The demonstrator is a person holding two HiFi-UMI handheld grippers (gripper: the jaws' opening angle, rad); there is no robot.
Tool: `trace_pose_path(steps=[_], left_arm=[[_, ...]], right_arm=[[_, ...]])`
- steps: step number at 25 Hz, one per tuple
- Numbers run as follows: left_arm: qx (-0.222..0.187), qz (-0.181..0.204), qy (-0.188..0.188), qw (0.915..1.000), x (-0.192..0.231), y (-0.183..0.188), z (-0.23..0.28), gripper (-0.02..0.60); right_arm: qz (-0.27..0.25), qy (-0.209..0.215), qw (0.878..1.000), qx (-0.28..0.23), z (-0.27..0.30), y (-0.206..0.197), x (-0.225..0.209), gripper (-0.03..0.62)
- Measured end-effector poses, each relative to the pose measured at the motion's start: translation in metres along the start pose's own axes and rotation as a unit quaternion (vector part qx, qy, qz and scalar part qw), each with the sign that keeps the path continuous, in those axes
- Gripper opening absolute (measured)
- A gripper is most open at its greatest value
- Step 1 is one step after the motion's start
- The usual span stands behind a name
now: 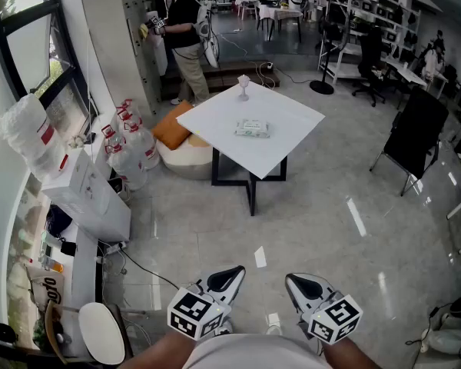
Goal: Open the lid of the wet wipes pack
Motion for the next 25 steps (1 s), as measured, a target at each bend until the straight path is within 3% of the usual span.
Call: trace_pose_path(steps=[10,15,25], left_arm=[[-0.007,0.006,-0.004,0.9999,0.008,0.005,-0.001,0.008],[-0.003,0.002,-0.011,0.9999,0.015,0.002,-0.005,0.008],[0.002,0.006,-0.029,0.9996,0.040,-0.024,-0.035,0.008]], right_arm=[[-0.004,-0.004,1.000,-0.001,0.007,0.003,0.002,0.006],[-0.062,0.010,0.998,0.005,0.017,0.007,0.031,0.008],[-0.011,-0.026,1.000,0.003,0.041,0.002,0.055,0.008]])
Point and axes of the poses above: the fingertips, and each gripper's own axes: z forward along the fingers, x to its left, y out of its top, the point moved 1 cm from there along -z, backward along the fingers, and after that the axes turned 14 degrees about x, right-handed, at the moved point
